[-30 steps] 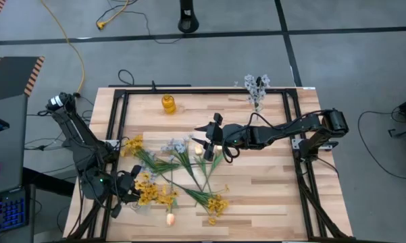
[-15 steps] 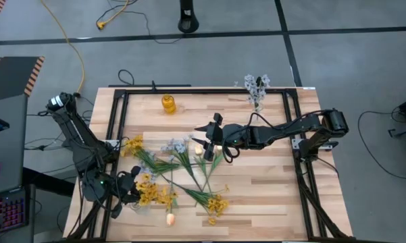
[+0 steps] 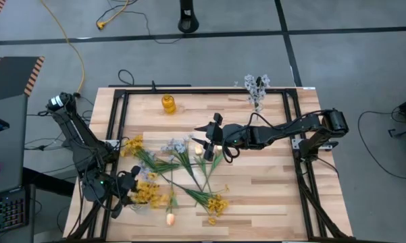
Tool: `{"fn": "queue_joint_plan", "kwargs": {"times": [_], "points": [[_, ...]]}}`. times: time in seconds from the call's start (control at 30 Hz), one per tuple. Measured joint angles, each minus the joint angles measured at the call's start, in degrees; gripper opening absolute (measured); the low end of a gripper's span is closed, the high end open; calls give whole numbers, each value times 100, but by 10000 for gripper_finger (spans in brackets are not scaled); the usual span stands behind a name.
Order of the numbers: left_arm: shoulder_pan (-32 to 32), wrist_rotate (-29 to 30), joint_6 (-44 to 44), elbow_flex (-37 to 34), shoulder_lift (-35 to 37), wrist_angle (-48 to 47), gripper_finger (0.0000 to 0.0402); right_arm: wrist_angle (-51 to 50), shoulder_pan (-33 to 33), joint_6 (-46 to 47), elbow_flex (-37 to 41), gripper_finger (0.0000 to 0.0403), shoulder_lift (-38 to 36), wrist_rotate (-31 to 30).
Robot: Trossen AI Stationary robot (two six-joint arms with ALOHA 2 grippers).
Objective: Sort flowers into vase by color
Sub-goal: Put the middle yellow flowers into the bottom transparent vase
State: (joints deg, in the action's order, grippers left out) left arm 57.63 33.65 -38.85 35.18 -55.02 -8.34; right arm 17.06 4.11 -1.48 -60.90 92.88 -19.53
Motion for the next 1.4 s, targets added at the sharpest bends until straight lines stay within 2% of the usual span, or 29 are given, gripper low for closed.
{"fn": "queue_joint_plan", "kwargs": {"times": [0.23, 0.47, 0.67, 0.87, 1.0, 1.17, 1.4], "points": [[0, -258, -45, 0, 2, 2, 116, 0, -1, 1, 0, 214, 0, 0], [-6, -166, -504, 0, 4, 0, 117, 2, -1, 0, 0, 214, 0, 0], [-123, -176, -549, 0, 4, 0, 117, 2, -1, 0, 0, 214, 0, 0], [-224, -479, -506, 0, 4, 2, 117, 3, 1, 2, 0, 214, 0, 0], [-256, -477, -257, 0, 4, 2, 117, 5, 1, 0, 0, 214, 0, 0], [-254, -404, -496, 0, 4, -4, 118, 7, -1, 0, 0, 214, 0, 0], [-256, -320, -809, 0, 5, -154, 157, 7, 0, 1, 0, 214, 0, 0]]}}
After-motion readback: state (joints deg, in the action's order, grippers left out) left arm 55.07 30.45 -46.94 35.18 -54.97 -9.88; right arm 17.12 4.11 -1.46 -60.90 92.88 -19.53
